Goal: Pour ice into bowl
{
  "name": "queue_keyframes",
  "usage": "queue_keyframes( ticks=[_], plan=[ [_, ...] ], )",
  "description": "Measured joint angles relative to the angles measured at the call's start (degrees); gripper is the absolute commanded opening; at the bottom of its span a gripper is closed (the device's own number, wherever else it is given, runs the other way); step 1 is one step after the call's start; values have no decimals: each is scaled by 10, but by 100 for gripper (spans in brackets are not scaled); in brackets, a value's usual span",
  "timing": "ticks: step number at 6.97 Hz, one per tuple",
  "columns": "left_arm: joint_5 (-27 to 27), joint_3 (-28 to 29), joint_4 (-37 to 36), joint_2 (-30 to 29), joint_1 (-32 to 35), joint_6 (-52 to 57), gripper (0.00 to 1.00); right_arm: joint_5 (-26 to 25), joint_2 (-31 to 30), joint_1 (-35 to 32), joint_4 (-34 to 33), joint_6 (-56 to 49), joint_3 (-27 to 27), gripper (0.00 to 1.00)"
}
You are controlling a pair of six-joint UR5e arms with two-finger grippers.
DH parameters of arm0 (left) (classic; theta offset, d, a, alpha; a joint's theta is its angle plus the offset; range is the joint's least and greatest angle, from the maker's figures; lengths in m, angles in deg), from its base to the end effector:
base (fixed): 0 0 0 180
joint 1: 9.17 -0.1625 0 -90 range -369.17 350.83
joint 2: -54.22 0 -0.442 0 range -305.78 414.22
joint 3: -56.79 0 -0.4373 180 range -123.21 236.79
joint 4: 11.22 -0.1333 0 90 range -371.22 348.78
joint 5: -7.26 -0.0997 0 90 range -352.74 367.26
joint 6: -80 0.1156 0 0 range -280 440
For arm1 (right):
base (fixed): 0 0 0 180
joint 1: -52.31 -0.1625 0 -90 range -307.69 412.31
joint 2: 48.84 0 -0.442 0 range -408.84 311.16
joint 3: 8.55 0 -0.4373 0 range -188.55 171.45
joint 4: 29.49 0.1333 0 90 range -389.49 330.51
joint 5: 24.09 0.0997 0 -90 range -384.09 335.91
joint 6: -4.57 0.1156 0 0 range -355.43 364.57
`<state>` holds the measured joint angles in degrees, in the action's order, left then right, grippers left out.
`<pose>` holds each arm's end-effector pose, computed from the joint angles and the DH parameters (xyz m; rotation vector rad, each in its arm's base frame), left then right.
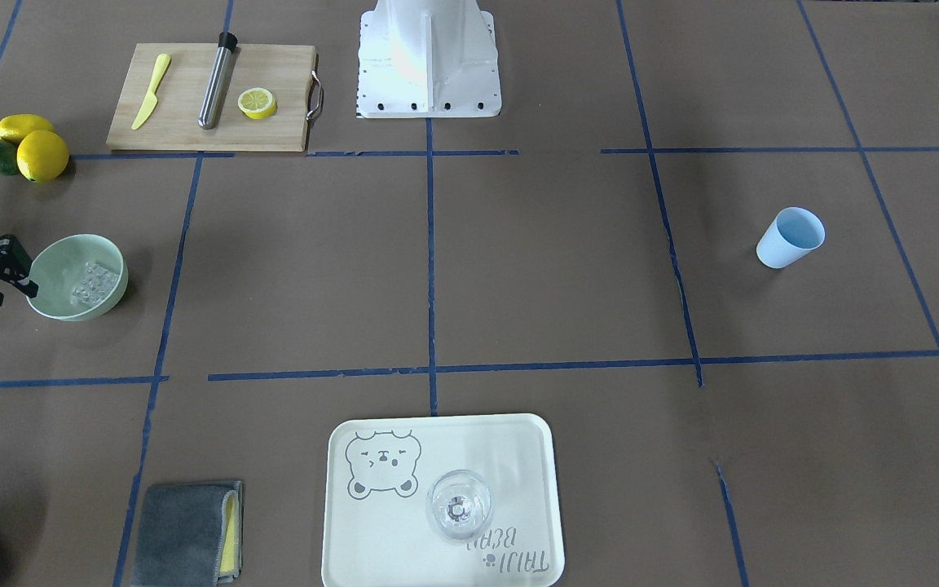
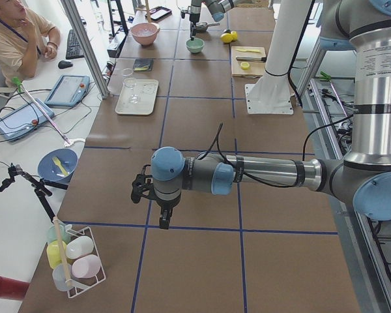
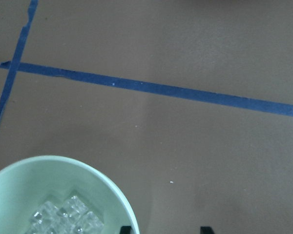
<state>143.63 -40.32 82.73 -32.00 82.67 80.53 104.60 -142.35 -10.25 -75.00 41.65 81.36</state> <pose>-0.0662 -0.5146 0.6446 0.1367 0.8055 0.0298 -0.1964 -0.5108 0.6341 0.2347 -0.9102 -0.0852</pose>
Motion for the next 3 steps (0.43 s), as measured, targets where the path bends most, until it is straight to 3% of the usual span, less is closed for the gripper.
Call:
queue_keyframes(
  ticks=[1, 3],
  plan=[
    [0, 0, 0, 0, 0, 0, 100, 25, 8, -48, -49, -53, 8, 100],
    [1, 0, 0, 0, -1, 0, 100, 53, 15, -164, -222, -245, 42, 100]
  ],
)
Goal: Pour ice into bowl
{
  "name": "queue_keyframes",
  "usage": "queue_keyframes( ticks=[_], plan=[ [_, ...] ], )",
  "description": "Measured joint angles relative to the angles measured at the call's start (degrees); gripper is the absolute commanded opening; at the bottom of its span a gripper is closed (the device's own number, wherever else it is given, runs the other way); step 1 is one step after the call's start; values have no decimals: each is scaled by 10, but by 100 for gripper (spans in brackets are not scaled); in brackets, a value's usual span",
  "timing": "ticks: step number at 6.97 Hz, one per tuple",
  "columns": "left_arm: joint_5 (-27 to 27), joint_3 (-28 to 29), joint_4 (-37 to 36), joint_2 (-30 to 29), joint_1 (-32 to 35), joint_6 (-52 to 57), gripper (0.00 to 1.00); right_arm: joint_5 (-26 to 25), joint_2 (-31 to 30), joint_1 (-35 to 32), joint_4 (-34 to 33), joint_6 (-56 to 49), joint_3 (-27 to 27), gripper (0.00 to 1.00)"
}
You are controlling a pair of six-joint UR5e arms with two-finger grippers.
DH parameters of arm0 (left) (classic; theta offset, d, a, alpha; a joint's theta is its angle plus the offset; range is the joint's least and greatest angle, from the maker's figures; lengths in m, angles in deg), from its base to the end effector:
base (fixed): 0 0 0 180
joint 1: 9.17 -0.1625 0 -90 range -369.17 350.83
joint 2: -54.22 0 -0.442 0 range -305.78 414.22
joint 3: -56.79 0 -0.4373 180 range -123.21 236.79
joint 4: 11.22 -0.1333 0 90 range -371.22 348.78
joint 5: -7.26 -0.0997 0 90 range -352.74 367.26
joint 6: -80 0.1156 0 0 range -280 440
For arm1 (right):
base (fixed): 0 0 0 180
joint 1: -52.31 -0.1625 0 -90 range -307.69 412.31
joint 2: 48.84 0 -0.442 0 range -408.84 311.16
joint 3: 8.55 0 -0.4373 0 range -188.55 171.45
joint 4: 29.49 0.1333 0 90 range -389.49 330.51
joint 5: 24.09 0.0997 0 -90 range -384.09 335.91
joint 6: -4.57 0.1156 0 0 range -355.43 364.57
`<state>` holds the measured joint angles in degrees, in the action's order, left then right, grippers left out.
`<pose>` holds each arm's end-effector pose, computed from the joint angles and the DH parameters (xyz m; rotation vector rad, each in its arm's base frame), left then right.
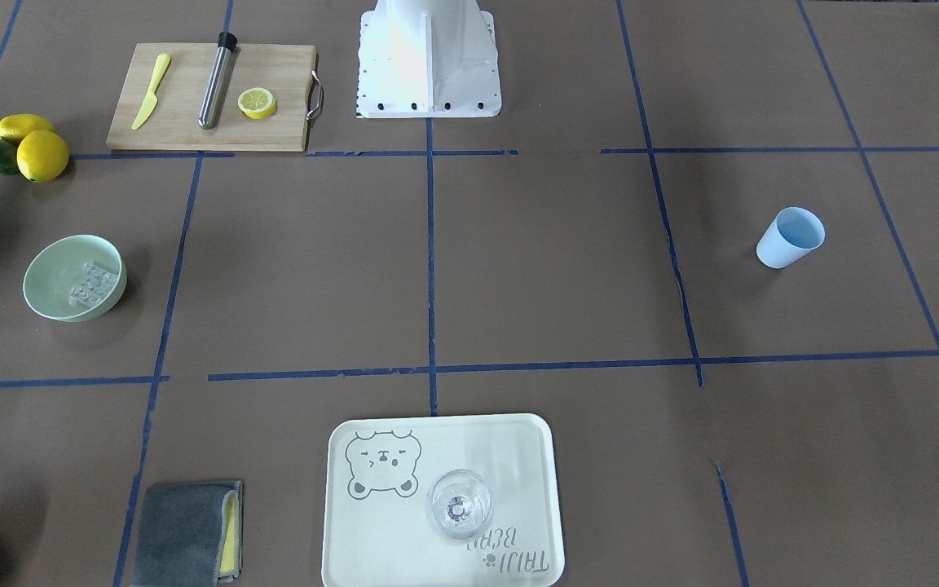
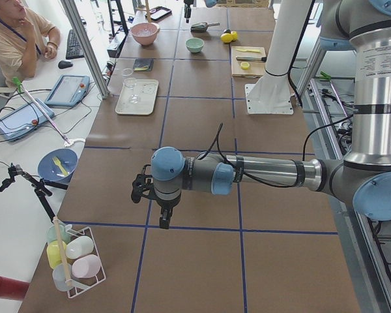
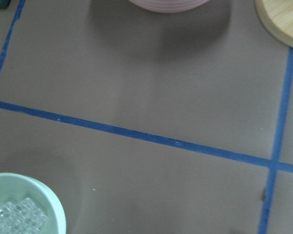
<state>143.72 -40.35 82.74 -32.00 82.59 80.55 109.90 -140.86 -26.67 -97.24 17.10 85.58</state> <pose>-0.0653 -0.5147 0.6442 0.1370 0.8071 0.0319 -0.0524 -0.5466 0.6228 0.2411 -0.8222 -0.1384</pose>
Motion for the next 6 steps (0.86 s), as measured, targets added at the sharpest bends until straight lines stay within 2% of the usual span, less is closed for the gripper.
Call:
queue_keyframes(
  ticks=[1, 2, 3, 6],
  plan=[
    [0, 0, 0, 0, 0, 0, 100, 4, 1, -49, -79, -87, 12, 100],
    [0, -1, 0, 0, 0, 1, 100, 5, -2, -81, -130, -139, 19, 100],
    [0, -2, -1, 0, 0, 1, 100, 6, -7, -95, -152, -157, 19, 100],
    [0, -4, -1, 0, -2, 1, 100, 22, -17, -101, -161, -163, 14, 100]
  ],
)
